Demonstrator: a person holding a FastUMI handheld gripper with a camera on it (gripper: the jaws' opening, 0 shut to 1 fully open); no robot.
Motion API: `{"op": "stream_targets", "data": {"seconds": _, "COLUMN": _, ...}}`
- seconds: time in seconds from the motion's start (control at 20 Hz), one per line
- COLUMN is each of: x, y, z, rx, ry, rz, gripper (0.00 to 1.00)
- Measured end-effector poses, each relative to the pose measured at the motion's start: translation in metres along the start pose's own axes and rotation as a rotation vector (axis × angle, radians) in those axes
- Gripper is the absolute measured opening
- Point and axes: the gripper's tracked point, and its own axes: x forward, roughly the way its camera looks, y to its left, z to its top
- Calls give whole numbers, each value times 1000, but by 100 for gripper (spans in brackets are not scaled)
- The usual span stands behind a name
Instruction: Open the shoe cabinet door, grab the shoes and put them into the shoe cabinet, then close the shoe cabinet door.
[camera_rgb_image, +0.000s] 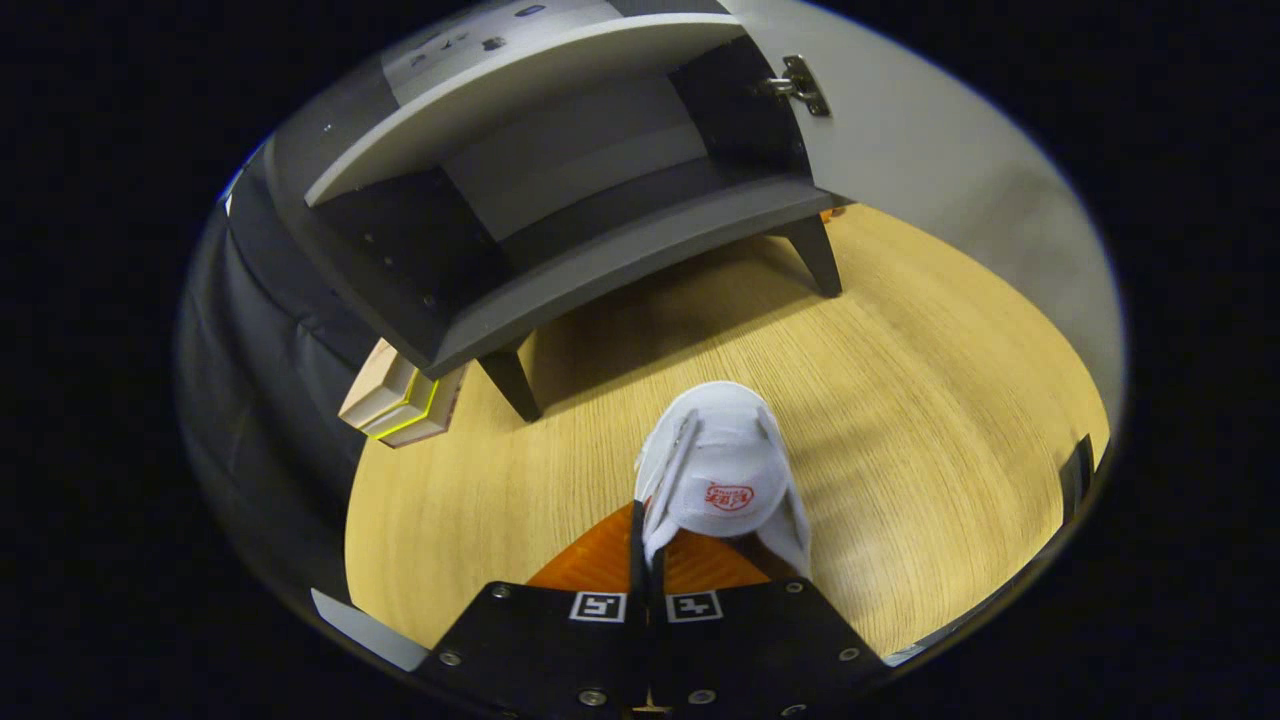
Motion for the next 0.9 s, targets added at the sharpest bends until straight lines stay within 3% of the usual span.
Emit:
{"op": "stream_targets", "data": {"seconds": 0.25, "x": -58, "y": 23, "z": 33, "rx": -58, "ry": -92, "rz": 11, "gripper": 0}}
{"op": "stream_targets", "data": {"seconds": 0.65, "x": -212, "y": 61, "z": 142, "rx": -127, "ry": -292, "rz": 59, "gripper": 0}}
{"op": "stream_targets", "data": {"seconds": 0.9, "x": -245, "y": 83, "z": 198, "rx": -186, "ry": -356, "rz": 73, "gripper": 0}}
